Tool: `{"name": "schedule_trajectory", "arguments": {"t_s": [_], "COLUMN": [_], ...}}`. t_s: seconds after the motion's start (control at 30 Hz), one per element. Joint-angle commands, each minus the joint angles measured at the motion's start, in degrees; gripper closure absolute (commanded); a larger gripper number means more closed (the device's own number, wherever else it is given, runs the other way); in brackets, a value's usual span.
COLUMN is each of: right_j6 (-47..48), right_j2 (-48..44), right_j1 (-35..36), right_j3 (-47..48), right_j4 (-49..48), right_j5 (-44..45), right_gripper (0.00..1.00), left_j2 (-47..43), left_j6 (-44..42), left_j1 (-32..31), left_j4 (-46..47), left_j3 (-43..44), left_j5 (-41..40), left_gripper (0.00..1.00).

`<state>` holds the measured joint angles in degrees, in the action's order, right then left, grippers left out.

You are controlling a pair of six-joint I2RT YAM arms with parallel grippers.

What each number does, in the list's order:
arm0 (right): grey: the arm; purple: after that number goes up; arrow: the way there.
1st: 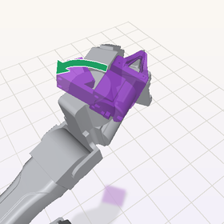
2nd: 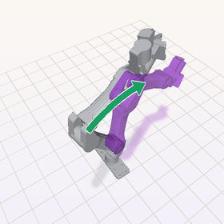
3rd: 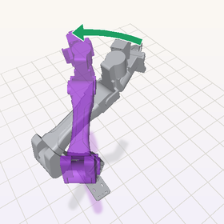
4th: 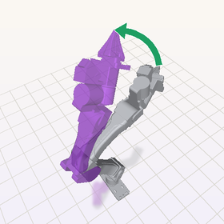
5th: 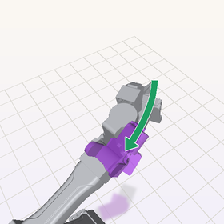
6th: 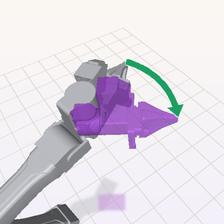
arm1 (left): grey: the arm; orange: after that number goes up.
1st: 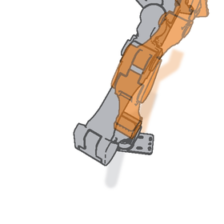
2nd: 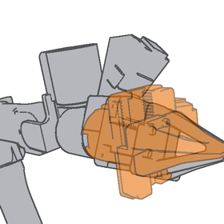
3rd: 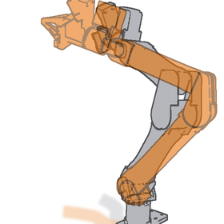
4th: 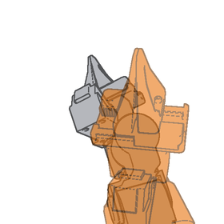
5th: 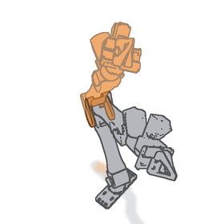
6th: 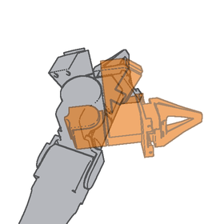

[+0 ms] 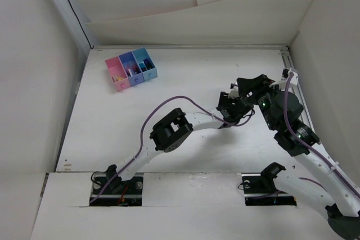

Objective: Sort the stationery into containers
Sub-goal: Pick up the stapler from the center of the board.

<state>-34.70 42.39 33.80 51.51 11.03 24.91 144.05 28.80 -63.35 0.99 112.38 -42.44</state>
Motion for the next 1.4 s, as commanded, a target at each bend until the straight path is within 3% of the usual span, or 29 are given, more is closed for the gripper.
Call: {"name": "schedule_trajectory", "arguments": {"t_s": [0.0, 0.2, 0.53, 0.63, 0.67, 0.8, 1.1, 1.37], "right_j6": [0.9, 0.9, 0.9, 0.9, 0.9, 0.9, 0.9, 0.9], "right_j2": [0.2, 0.9, 0.3, -0.2, -0.2, -0.2, -0.2, -0.2], "right_j1": [-0.3, -0.3, -0.3, -0.3, -0.3, -0.3, -0.3, -0.3], "right_j3": [-0.4, -1.0, -1.5, -1.5, -1.5, -1.5, -1.5, -1.5], "right_j4": [-2.9, -2.9, -3.6, -3.6, -3.6, -3.6, -3.6, -3.6], "right_j5": [-1.5, -1.5, -2.6, -2.6, -2.6, -2.6, -1.5, -1.5], "right_gripper": [0.37, 0.37, 0.37, 0.37, 0.37, 0.37, 0.37, 0.37], "left_j2": [-0.2, 2.4, 4.1, 4.1, 3.4, 0.5, -19.2, -34.2], "left_j6": [-0.3, -1.5, -2.7, -2.7, -2.7, -2.7, -2.7, 0.9], "left_j1": [0.7, 0.7, 1.7, 2.3, 2.3, 2.3, 2.3, 2.8], "left_j4": [-3.4, -4.7, -4.7, -4.1, -2.9, -0.5, 11.8, 13.1], "left_j3": [0.7, 6.1, 10.3, 10.3, 8.1, 3.1, -23.1, -41.1], "left_j5": [0.0, 0.5, 3.1, 3.1, 3.1, 3.1, 2.0, -1.5], "left_gripper": [0.38, 0.49, 0.43, 0.52, 0.62, 0.71, 0.78, 0.79]}}
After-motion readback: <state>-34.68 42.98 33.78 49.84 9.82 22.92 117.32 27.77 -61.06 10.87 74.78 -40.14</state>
